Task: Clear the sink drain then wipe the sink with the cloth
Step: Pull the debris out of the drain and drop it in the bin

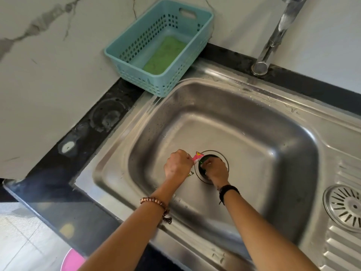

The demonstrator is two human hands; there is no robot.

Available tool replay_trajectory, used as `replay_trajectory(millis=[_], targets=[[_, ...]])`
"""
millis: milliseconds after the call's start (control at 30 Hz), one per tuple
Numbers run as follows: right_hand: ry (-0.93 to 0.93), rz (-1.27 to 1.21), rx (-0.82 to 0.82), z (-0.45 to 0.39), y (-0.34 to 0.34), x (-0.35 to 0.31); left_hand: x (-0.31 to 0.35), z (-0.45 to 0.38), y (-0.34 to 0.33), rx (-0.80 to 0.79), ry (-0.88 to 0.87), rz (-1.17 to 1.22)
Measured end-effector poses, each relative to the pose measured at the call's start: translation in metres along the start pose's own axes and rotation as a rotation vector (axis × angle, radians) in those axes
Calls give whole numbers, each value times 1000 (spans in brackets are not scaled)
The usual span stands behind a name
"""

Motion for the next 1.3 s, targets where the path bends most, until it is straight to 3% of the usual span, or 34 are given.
replay_trajectory(millis=[167,267,400,500,600,700,800,967,1167,1300], targets=[[66,170,98,3,2,-8,0,-2,3,-7,-3,61],[51,38,121,7,11,-1,2,0,6,-7,-7,96],[-99,-475,193,23,38,11,0,15,18,15,-37,187],[-212,-931,68,34,40,8,5,26,23,49,-62,234],[-162,-1190,-34,75,46,-22,6,60,46,110,-135,344],[-39,-1260,-119,131,44,-60,-4,110,80,224,-243,516],[83,-1256,-230,199,25,-98,-40,163,118,346,-302,656],[265,-1066,-485,317,-54,-142,-162,252,171,544,-230,808],[324,-750,-752,408,-205,-143,-347,325,182,712,27,829],[372,-431,-828,420,-321,-123,-469,327,155,716,244,932]])
Point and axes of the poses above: each hand's wrist, its own z-axis away from the middle knuckle, its own y-axis out of the back of the hand, x = y × z, the point moved 10 cm from there along -z, towards the middle knuckle, and after that the axes turned 3 degrees about z, right-handed, at the moved point
